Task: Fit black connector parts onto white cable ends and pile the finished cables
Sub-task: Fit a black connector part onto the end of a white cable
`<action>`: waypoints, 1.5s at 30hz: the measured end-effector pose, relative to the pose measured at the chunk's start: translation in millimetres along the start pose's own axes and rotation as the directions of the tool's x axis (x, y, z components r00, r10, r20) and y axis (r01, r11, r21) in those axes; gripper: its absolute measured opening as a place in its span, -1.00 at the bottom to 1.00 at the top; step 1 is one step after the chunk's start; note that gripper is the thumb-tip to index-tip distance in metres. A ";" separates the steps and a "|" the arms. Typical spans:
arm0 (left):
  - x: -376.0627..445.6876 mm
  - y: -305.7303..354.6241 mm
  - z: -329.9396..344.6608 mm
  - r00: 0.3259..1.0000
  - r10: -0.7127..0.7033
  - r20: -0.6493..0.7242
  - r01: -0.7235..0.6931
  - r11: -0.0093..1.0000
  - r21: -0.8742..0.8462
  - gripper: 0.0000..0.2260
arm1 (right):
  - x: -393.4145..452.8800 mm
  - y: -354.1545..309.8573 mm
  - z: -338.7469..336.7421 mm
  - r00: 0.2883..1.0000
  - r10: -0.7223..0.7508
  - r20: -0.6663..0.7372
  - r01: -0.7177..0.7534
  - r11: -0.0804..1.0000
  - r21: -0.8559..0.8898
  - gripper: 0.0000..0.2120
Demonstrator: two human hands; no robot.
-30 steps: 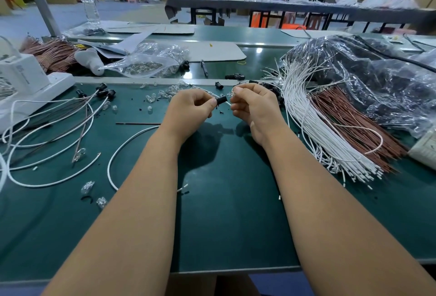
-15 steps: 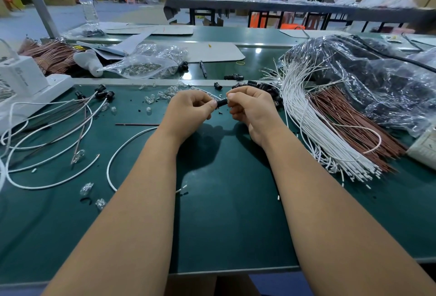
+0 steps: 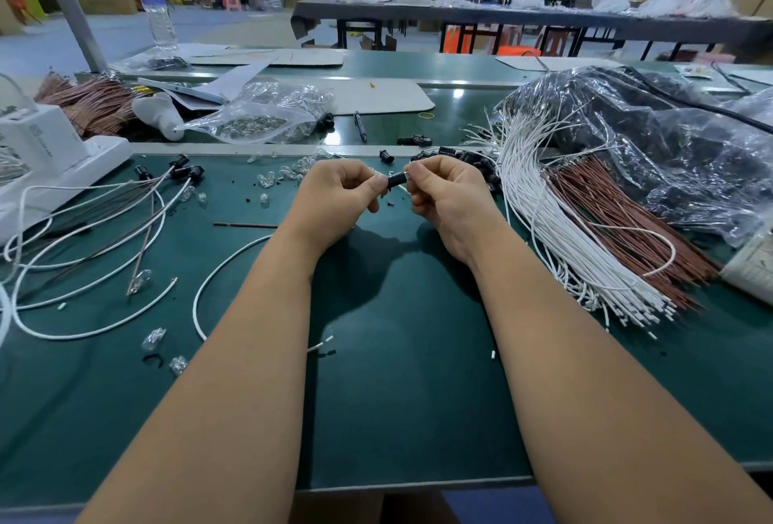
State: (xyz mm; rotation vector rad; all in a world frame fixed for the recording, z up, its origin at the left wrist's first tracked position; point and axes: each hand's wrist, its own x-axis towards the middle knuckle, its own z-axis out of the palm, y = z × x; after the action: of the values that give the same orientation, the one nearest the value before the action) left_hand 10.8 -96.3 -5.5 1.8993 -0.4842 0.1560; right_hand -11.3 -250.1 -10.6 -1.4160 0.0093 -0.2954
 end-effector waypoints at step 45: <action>22.1 49.0 -79.5 0.938 0.252 -0.240 -0.052 0.782 0.621 -0.80 | -23.1 7.6 56.9 0.872 -0.337 0.355 0.489 0.552 -0.676 -0.90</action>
State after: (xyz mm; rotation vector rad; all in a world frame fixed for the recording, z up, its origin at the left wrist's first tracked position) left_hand 20.7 -43.8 74.1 2.4018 -0.3965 0.7972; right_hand -21.8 -189.2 -12.7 -2.2920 -0.4190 -0.6026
